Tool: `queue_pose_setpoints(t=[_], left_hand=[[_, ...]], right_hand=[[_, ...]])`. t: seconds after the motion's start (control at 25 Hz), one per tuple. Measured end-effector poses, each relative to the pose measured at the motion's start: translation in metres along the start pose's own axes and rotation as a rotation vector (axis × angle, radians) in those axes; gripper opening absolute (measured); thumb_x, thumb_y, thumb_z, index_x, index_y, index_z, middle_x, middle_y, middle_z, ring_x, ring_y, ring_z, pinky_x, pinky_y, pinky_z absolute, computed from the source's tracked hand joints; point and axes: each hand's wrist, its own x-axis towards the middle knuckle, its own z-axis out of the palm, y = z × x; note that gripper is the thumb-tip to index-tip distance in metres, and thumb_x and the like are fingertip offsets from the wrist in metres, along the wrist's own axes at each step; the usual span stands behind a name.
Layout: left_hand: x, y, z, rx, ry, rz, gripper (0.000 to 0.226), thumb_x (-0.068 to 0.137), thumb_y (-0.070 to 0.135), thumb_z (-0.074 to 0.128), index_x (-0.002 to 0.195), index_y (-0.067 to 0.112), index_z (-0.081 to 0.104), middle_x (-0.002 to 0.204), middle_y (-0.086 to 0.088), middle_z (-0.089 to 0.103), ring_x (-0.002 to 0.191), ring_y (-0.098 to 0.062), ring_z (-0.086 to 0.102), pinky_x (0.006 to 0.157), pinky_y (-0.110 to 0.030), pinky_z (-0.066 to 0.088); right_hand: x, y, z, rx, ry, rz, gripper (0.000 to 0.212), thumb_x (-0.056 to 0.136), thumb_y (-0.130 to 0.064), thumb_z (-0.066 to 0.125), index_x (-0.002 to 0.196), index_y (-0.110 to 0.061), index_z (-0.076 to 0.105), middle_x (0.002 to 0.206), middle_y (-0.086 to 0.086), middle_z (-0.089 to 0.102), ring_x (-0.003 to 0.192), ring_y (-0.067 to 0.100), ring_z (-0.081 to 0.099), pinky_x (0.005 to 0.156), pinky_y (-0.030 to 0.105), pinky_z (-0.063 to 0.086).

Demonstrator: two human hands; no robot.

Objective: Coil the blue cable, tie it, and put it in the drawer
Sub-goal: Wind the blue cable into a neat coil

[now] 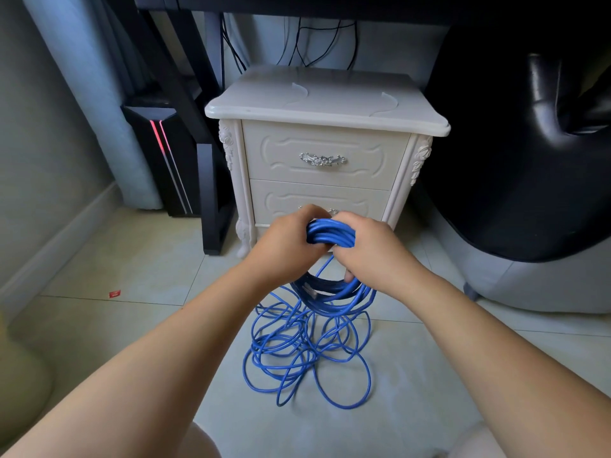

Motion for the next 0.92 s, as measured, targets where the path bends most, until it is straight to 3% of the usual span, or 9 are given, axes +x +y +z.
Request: queue_pose_setpoints(t=[0.08, 0.2, 0.36, 0.52, 0.72, 0.92], left_hand=[[0.003, 0.001, 0.001, -0.058, 0.031, -0.033, 0.012, 0.09, 0.014, 0.056, 0.099, 0.018, 0.063, 0.069, 0.005, 0.058, 0.064, -0.02, 0.06, 0.062, -0.03, 0.053], [0.006, 0.003, 0.003, -0.26, 0.101, -0.16, 0.008, 0.094, 0.012, 0.054, 0.095, 0.012, 0.062, 0.065, 0.0, 0.051, 0.051, -0.015, 0.052, 0.056, -0.035, 0.059], [0.009, 0.003, 0.002, -0.621, 0.252, -0.385, 0.011, 0.097, 0.017, 0.057, 0.087, 0.017, 0.061, 0.062, 0.0, 0.043, 0.053, -0.013, 0.042, 0.048, -0.026, 0.055], [0.007, 0.001, 0.012, -0.737, 0.322, -0.52, 0.014, 0.096, 0.021, 0.057, 0.082, 0.021, 0.058, 0.063, -0.001, 0.043, 0.057, -0.017, 0.043, 0.049, -0.024, 0.041], [0.001, 0.002, 0.016, -0.855, 0.167, -0.568, 0.011, 0.096, 0.019, 0.058, 0.085, 0.016, 0.054, 0.065, -0.002, 0.052, 0.05, -0.011, 0.057, 0.062, -0.032, 0.048], [-0.001, 0.004, 0.006, -0.802, -0.004, -0.486, 0.016, 0.09, 0.017, 0.068, 0.101, 0.008, 0.065, 0.086, -0.007, 0.071, 0.082, -0.018, 0.072, 0.089, -0.042, 0.056]], right_hand=[[0.003, -0.001, 0.0, 0.084, 0.055, 0.041, 0.022, 0.084, -0.013, 0.056, 0.099, -0.028, 0.057, 0.067, -0.007, 0.061, 0.049, 0.011, 0.066, 0.055, 0.025, 0.052], [0.005, 0.001, -0.004, 0.344, 0.082, 0.141, 0.018, 0.085, -0.017, 0.066, 0.1, -0.021, 0.057, 0.068, -0.006, 0.063, 0.054, 0.012, 0.066, 0.057, 0.024, 0.051], [0.002, 0.007, 0.001, 0.729, -0.045, 0.284, 0.013, 0.087, -0.013, 0.068, 0.098, -0.017, 0.061, 0.075, 0.003, 0.068, 0.068, 0.016, 0.068, 0.061, 0.029, 0.055], [0.002, 0.007, 0.018, 0.96, 0.066, 0.336, 0.013, 0.087, -0.006, 0.066, 0.092, -0.015, 0.059, 0.067, 0.002, 0.067, 0.066, 0.019, 0.067, 0.078, 0.038, 0.055], [0.005, 0.013, 0.019, 0.903, 0.207, 0.313, 0.018, 0.085, 0.005, 0.057, 0.083, -0.013, 0.056, 0.055, -0.001, 0.048, 0.049, 0.015, 0.049, 0.062, 0.033, 0.048], [0.012, 0.02, 0.008, 0.722, 0.26, 0.287, 0.022, 0.082, 0.004, 0.054, 0.074, -0.017, 0.055, 0.052, -0.004, 0.043, 0.049, 0.015, 0.039, 0.056, 0.031, 0.039]])
